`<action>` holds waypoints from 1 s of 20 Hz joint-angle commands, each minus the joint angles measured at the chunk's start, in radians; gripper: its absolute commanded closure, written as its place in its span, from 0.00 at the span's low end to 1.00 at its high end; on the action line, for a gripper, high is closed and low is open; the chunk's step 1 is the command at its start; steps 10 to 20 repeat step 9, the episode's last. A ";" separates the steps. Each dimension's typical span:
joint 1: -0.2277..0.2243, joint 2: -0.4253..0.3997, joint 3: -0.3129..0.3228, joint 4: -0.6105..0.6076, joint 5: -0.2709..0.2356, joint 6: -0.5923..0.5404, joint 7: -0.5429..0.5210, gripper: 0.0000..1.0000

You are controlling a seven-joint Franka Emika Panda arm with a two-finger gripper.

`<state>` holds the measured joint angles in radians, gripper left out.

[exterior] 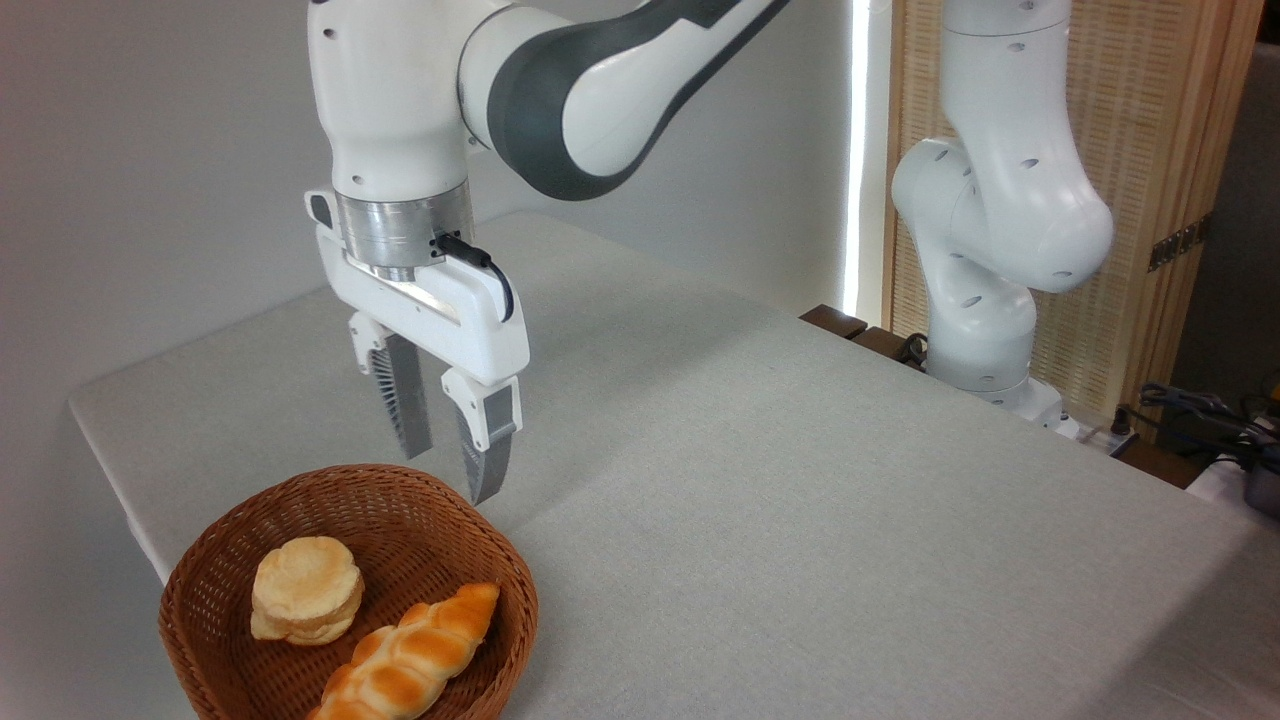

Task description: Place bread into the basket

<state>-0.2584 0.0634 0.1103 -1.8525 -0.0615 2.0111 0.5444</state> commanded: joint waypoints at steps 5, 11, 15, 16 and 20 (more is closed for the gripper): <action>-0.004 -0.028 -0.003 0.007 0.006 -0.143 0.144 0.00; 0.005 -0.050 0.008 0.016 0.000 -0.155 0.161 0.00; 0.005 -0.050 0.008 0.016 0.000 -0.155 0.161 0.00; 0.005 -0.050 0.008 0.016 0.000 -0.155 0.161 0.00; 0.005 -0.050 0.008 0.016 0.000 -0.155 0.161 0.00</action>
